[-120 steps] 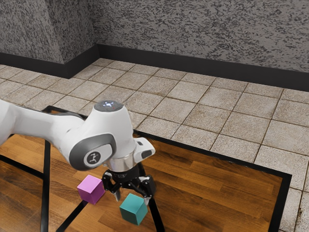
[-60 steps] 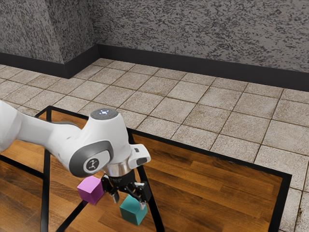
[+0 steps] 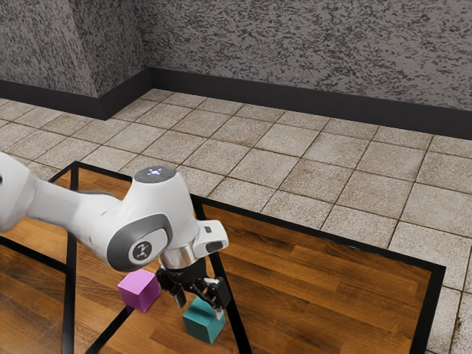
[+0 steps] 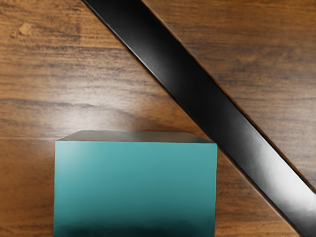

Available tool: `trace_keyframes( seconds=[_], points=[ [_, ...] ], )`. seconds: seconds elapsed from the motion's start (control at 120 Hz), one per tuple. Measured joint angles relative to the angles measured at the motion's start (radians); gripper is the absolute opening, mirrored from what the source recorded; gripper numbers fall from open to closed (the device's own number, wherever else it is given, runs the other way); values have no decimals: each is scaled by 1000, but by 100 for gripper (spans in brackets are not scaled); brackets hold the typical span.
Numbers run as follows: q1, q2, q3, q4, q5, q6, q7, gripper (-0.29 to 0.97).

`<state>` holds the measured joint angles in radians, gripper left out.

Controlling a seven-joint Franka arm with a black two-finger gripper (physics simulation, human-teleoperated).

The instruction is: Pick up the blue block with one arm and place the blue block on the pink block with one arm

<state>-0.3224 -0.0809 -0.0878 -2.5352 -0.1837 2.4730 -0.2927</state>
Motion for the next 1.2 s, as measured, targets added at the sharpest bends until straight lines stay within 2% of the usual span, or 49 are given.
trace_keyframes(
  seconds=[1.2],
  points=[
    [11,126,0,29,-2,54,101,68]
  ],
)
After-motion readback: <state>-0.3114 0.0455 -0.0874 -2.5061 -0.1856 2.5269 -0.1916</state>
